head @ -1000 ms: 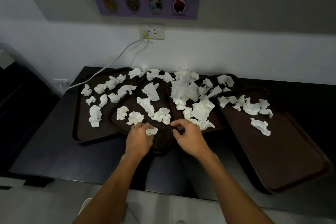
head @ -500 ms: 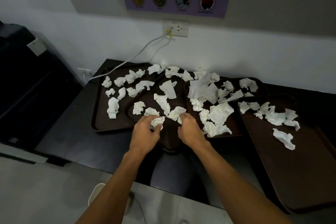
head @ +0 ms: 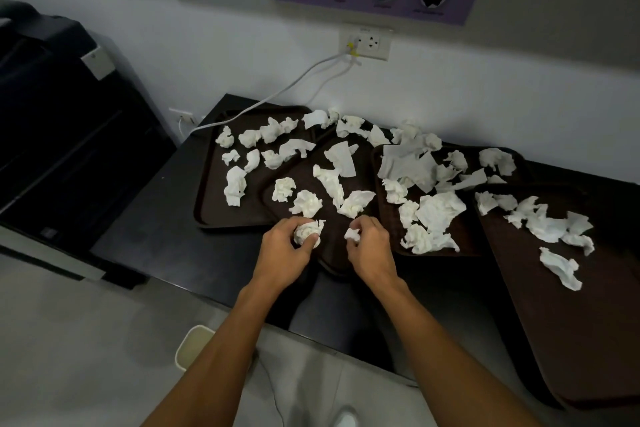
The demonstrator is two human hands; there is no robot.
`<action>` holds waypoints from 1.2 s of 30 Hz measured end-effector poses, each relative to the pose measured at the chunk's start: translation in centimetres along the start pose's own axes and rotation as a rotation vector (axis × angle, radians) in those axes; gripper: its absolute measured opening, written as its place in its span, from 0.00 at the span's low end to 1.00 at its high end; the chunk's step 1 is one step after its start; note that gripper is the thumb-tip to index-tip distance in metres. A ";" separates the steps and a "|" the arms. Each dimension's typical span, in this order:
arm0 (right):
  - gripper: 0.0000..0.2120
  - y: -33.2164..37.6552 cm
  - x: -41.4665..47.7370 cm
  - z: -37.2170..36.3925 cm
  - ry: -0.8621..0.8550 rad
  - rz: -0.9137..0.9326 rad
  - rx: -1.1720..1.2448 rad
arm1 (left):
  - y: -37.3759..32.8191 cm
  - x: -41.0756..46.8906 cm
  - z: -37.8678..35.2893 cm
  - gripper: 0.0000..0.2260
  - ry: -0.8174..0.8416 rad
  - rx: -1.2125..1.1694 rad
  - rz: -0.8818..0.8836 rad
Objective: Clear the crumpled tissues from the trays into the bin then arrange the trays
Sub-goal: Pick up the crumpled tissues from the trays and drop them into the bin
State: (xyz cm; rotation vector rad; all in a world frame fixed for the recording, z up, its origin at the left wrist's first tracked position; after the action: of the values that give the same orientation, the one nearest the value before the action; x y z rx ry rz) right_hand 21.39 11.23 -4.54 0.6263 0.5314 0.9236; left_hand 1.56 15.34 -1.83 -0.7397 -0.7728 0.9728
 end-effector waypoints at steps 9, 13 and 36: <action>0.12 4.4 -5.4 -0.5 -0.051 0.068 0.229 | 1.3 -2.9 4.1 0.08 -0.050 -0.056 0.051; 0.11 7.2 -8.3 -3.0 -0.029 0.110 0.273 | 2.9 -5.3 7.3 0.07 -0.118 -0.111 0.096; 0.12 17.3 -23.8 -29.1 0.296 0.039 0.203 | 22.1 -23.8 26.9 0.10 -0.295 -0.036 0.377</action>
State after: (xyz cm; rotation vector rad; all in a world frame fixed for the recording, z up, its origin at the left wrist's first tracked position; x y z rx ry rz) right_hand -19.42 6.48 -9.37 0.6883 0.8888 1.0141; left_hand -38.68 7.24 -11.46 -0.7991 -0.9268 1.4342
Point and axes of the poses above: each hand's wrist, its own x-axis towards the middle knuckle, its own z-axis out of the back of the hand, y = z × x, the point moved 8 cm from there along x, towards the middle knuckle, and after that the axes turned 13 degrees about -z, right-handed, at the moved point
